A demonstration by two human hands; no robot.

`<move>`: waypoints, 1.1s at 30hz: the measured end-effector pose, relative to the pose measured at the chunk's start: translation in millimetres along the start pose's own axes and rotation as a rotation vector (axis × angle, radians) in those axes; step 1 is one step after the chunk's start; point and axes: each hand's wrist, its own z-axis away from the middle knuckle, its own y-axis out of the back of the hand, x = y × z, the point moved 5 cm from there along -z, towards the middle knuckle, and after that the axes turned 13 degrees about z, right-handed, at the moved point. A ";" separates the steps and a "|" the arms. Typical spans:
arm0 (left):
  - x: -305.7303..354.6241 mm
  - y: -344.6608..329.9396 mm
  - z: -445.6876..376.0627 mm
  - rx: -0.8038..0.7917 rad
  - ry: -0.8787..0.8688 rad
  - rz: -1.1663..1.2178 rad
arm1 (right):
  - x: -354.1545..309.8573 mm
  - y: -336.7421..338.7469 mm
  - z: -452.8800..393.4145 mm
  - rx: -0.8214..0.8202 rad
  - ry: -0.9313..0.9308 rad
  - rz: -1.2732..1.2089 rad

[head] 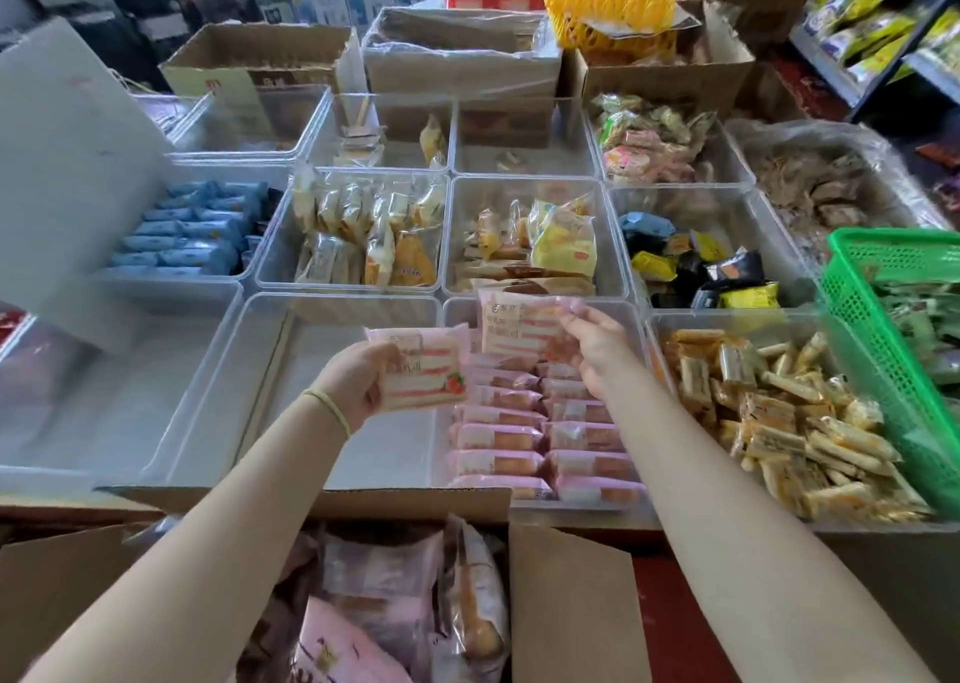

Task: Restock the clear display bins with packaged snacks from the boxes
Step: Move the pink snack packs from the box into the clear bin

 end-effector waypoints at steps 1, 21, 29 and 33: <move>-1.0 -3.6 -7.9 -0.020 0.007 -0.038 | -0.1 -10.6 -11.0 -0.024 0.008 0.045; -25.5 -87.0 -93.1 -0.202 -0.146 -0.458 | 21.3 6.5 -35.4 -0.067 0.021 0.703; -13.4 -89.4 -84.1 0.151 -0.480 -1.184 | 27.8 -12.1 -11.7 -0.167 0.071 0.660; -5.9 -80.2 -55.7 0.151 -0.521 -1.082 | 23.1 -5.8 -2.3 -0.017 0.070 0.666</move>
